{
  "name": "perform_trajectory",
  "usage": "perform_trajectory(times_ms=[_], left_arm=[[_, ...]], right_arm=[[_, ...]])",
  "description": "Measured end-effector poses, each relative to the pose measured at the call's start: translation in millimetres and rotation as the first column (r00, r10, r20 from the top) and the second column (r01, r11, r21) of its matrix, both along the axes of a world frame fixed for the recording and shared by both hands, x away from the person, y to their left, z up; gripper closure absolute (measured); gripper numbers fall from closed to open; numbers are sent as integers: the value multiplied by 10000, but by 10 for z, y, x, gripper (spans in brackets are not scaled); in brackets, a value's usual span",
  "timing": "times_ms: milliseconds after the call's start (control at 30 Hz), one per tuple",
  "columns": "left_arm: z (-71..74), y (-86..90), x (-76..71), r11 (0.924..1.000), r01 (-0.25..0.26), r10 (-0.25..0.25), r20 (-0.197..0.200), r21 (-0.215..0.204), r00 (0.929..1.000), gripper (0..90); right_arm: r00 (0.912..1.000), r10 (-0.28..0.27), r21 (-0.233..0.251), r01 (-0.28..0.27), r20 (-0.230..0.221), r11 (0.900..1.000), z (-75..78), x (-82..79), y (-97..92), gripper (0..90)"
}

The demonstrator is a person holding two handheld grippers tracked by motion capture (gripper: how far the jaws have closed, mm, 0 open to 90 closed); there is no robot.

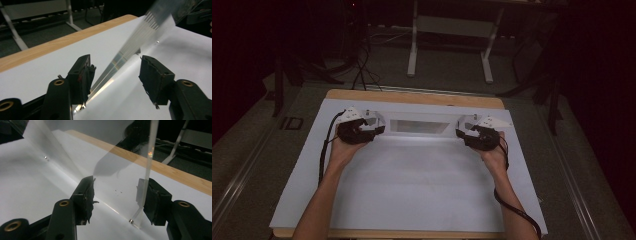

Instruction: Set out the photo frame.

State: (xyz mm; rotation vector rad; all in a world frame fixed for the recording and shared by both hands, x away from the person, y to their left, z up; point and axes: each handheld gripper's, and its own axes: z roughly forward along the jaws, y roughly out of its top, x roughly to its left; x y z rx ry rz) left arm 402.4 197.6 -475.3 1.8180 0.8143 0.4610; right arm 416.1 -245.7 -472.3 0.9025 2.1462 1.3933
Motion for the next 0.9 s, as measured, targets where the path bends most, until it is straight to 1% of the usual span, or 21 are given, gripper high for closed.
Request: perform_trajectory(times_ms=[67, 167, 233, 267, 300, 367, 433, 533, 600, 667, 733, 900], left_arm=[[-1, -13, 22, 9998, -190, 191, 81, -78, 9998, 447], [-8, -13, 44, 9993, -348, 351, 198, -150, 9992, 456], [-13, -19, 64, 9987, -472, 478, 312, -206, 9984, 460], [-18, -27, 77, 9979, -601, 611, 397, -254, 9973, 460], [-22, -30, 84, 9974, -644, 657, 419, -308, 9970, 460], [-22, -38, 108, 9961, -796, 811, 426, -375, 9958, 459], [-21, -45, 116, 9951, -904, 921, 417, -408, 9949, 457], [-15, -51, 129, 9944, -967, 983, 373, -429, 9945, 457], [-5, -53, 144, 9944, -986, 999, 352, -373, 9944, 459], [13, -69, 156, 9940, -1076, 1084, 403, -203, 9933, 459], [31, -111, 154, 9916, -1285, 1272, 615, 176, 9900, 450], [48, -122, 149, 9894, -1426, 1405, 661, 280, 9879, 450]], right_arm=[[10000, -65, 209, 65, -2, 9998, -9, 28, -1, 459], [9997, -238, 478, 238, 13, 9986, -22, 69, 3, 455], [9993, -362, 545, 356, 87, 9979, -31, 86, 13, 458], [9988, -441, 469, 431, 196, 9980, -35, 89, 24, 460], [9970, -655, 171, 648, 405, 9977, -34, 84, 62, 462], [9944, -879, -103, 887, 586, 9960, -27, 81, 103, 461], [9923, -1026, -194, 1042, 696, 9944, -20, 93, 124, 462], [9917, -1068, -254, 1089, 712, 9937, -13, 104, 130, 462], [9909, -1143, -264, 1164, 705, 9928, -8, 110, 143, 462], [9903, -1195, -290, 1218, 702, 9921, -4, 120, 148, 463], [9901, -1227, -260, 1247, 678, 9919, 1, 136, 153, 463], [9912, -1208, -273, 1224, 532, 9921, 20, 164, 157, 464]])
